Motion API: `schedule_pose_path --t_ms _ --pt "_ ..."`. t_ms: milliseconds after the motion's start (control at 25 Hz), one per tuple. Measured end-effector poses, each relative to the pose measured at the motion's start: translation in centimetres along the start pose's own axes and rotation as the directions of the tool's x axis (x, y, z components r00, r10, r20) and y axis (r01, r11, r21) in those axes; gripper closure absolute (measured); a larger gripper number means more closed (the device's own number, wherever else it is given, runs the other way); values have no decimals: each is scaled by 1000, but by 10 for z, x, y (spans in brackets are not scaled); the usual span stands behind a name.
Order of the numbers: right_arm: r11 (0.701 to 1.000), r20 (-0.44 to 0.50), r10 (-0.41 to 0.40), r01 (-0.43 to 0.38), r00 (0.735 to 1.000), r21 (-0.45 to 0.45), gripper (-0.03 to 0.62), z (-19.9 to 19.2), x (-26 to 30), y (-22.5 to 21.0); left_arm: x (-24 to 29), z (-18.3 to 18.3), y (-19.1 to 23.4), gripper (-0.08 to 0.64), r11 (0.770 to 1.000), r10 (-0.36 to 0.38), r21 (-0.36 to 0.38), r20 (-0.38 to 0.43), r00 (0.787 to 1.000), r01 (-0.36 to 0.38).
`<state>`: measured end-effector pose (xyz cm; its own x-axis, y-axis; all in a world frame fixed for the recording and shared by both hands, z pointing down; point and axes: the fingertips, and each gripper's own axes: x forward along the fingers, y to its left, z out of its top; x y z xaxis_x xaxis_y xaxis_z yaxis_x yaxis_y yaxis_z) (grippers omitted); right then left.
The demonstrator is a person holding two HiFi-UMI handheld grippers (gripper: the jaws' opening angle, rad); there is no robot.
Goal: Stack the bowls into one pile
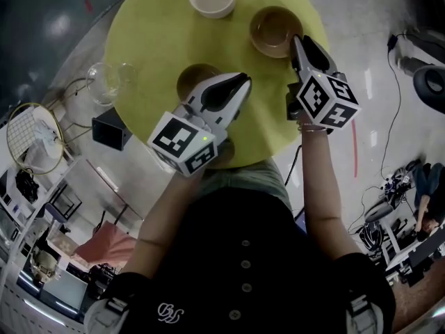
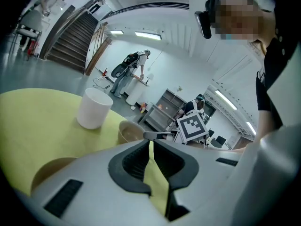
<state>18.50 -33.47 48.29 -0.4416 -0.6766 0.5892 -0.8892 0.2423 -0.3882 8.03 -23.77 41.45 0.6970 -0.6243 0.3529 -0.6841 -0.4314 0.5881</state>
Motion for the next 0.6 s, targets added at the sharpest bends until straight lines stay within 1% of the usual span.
schedule_pose_path --t_ms 40,200,440,600 --pt "1000 -2 -2 2 1000 -1 516 -1 1 0 0 0 1 520 1000 3 -2 3 1000 -3" --pt "1000 5 -17 17 1000 -5 531 -1 5 2 -4 1 5 521 1000 16 -10 12 1000 -16" --pt "998 21 -62 63 998 -5 563 -2 3 1 -10 1 3 521 1000 18 -18 20 1000 -18" --pt "997 31 -72 72 997 -8 567 -2 2 6 -16 -1 5 520 1000 22 -19 19 1000 -22"
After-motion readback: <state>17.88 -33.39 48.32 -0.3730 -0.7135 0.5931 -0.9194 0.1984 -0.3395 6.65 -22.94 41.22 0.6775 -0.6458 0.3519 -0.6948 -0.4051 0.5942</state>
